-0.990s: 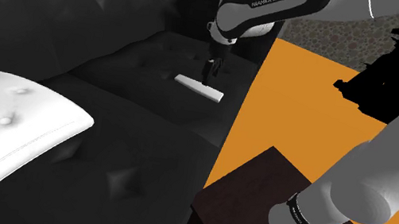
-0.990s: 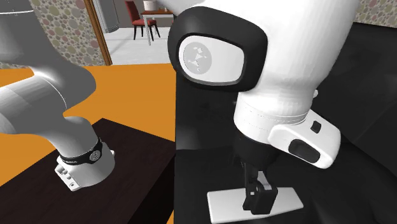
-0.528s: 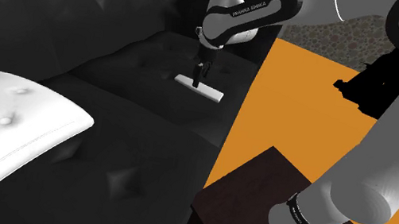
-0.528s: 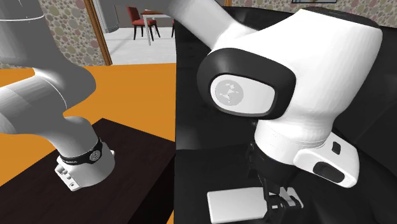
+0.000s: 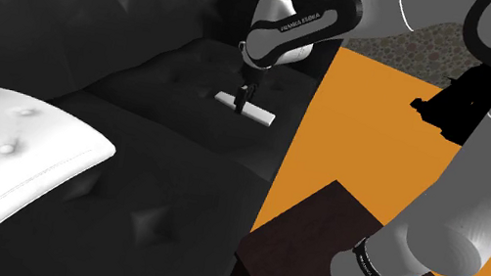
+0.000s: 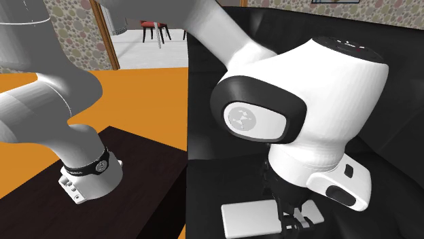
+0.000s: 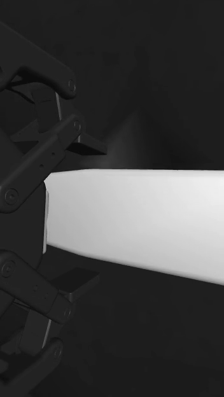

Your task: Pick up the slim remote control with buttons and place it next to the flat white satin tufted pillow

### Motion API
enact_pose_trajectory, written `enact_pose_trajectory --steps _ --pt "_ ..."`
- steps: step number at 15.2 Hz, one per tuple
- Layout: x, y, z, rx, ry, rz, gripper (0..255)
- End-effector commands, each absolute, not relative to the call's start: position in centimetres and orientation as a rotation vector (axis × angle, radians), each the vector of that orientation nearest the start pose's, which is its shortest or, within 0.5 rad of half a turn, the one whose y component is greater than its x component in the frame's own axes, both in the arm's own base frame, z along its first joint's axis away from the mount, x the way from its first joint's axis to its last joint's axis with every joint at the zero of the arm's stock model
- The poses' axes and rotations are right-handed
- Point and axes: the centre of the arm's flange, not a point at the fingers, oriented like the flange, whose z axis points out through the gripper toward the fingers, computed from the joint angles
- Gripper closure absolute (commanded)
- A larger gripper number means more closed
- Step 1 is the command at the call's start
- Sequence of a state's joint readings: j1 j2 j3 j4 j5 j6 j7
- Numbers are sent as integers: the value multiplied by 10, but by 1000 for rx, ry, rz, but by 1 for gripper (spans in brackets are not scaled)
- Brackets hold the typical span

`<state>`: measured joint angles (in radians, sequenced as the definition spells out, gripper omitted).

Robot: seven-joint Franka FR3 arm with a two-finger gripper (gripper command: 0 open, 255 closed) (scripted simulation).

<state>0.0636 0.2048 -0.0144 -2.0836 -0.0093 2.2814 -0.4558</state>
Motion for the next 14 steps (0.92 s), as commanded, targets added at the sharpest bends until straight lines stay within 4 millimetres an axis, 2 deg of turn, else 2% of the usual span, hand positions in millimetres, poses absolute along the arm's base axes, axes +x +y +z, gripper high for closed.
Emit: enact_pose_trajectory --steps 1,3,4,13,14 --pt "575 28 327 -3047 -797 14 0" --pt "575 28 327 -3047 -797 14 0" --pt "575 28 327 -3047 -797 14 255" --pt "575 28 327 -3047 -797 14 255" --pt "575 28 333 -3047 -797 14 255"
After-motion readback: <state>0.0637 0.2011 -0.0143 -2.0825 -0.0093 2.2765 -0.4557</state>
